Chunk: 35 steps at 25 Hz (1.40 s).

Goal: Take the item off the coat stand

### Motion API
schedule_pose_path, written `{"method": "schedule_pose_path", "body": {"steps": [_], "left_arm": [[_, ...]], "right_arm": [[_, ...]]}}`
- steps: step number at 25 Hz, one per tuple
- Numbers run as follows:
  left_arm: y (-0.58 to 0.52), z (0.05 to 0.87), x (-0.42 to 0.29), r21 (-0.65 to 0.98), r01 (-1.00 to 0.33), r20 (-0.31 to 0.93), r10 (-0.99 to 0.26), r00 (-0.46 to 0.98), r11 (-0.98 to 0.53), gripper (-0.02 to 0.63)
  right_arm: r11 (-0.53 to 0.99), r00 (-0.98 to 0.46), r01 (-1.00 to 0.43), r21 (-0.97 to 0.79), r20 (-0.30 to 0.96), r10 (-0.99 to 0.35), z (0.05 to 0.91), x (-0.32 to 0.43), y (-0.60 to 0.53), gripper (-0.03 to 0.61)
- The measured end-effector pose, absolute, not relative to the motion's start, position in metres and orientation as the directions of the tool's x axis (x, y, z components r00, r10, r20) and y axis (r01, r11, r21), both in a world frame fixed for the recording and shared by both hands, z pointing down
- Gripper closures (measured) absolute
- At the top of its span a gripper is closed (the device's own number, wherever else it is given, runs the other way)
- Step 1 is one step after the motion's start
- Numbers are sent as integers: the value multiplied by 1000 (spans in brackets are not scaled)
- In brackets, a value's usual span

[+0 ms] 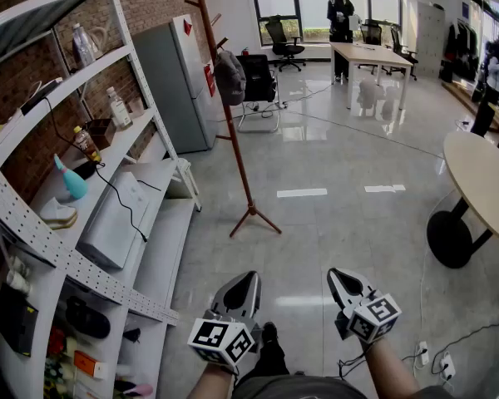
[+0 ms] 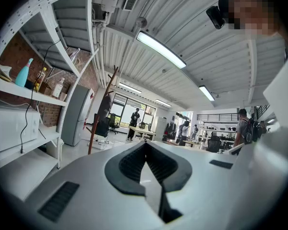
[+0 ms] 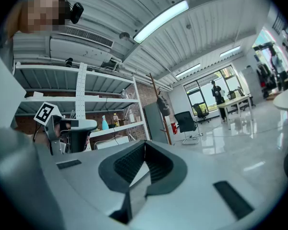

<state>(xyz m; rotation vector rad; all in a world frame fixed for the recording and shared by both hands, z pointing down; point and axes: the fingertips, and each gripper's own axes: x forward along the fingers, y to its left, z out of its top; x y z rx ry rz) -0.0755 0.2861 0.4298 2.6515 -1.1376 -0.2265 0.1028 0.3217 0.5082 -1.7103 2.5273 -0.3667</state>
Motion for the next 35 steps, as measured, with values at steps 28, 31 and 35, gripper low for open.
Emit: {"method": "schedule_pose_path", "body": {"steps": [28, 31, 35], "left_arm": [[-13, 385, -141, 260, -698, -119, -739, 663, -668, 606], [-28, 373, -142, 241, -696, -144, -734, 664, -677, 606], [-50, 368, -133, 217, -701, -145, -733, 665, -679, 606]], "right_arm": [[343, -353, -917, -204, 13, -935, 454, 58, 25, 571], [367, -368, -915, -169, -26, -929, 434, 54, 1, 571], [392, -386, -909, -140, -70, -920, 417, 57, -33, 571]]}}
